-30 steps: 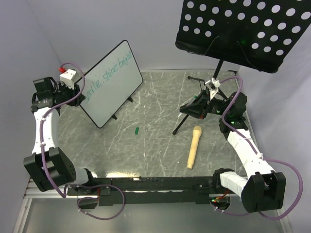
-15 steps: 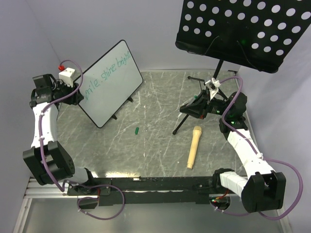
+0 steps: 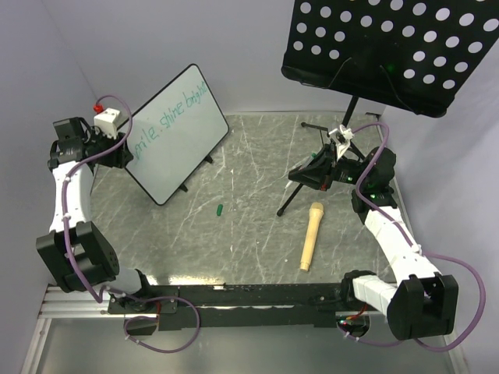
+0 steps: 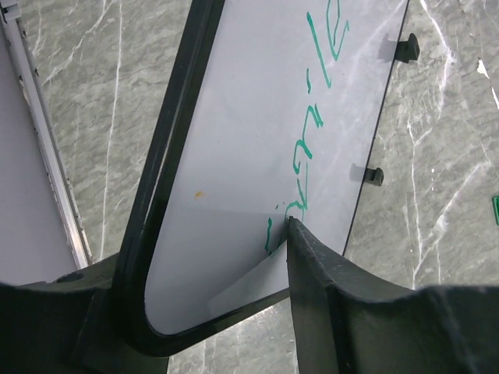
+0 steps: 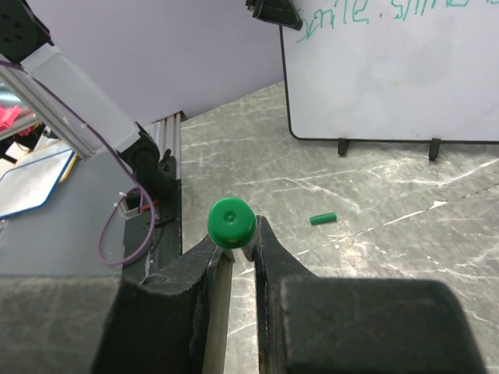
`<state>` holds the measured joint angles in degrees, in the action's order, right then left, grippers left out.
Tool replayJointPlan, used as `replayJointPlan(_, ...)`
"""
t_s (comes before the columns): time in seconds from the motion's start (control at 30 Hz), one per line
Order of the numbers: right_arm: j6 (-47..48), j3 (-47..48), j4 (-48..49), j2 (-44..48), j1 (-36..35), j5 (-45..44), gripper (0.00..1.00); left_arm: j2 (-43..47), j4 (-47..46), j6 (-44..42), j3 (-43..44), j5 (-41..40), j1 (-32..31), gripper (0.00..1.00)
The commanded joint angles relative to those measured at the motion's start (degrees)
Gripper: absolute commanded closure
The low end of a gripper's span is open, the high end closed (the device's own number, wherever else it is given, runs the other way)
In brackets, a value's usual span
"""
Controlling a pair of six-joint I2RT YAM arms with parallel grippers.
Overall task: Write a sentence on the whiteboard
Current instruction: Put down the whiteboard on the whiteboard stand.
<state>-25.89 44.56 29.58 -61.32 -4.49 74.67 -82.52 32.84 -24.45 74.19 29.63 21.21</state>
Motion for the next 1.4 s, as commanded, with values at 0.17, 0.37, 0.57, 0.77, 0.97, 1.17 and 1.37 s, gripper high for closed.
replayJointPlan(0.17, 1.1, -0.1, 2.1, -0.4, 0.4, 0.9, 1.0, -2.3, -3.7, -6.5, 4.0, -10.1, 0.6, 0.43)
replayJointPlan(0.37, 0.9, -0.1, 2.1, -0.4, 0.4, 1.0, 1.0, -2.8, -4.3, -5.0, 5.9, -9.0, 0.5, 0.39)
replayJointPlan(0.57, 0.8, -0.2, 2.4, -0.5, 0.4, 1.0, 1.0, -4.0, -4.7, -2.7, 7.6, -8.5, 0.6, 0.37)
replayJointPlan(0.77, 0.7, -0.1, 2.6, -0.6, 0.4, 0.9, 1.0, -4.8, -4.6, -1.7, 7.8, -8.6, 0.6, 0.32)
replayJointPlan(0.97, 0.8, -0.1, 2.2, -0.5, 0.4, 0.9, 1.0, -5.5, -5.2, -0.8, 7.4, -8.6, 0.6, 0.32)
replayJointPlan(1.17, 1.2, -0.1, 2.1, -0.7, 0.4, 0.6, 1.0, -5.5, -6.2, -0.4, 6.2, -8.3, 0.5, 0.32)
replayJointPlan(1.37, 1.2, -0.1, 1.9, -0.8, 0.5, 0.7, 1.0, -5.6, -6.6, -0.4, 5.8, -8.7, 0.7, 0.31)
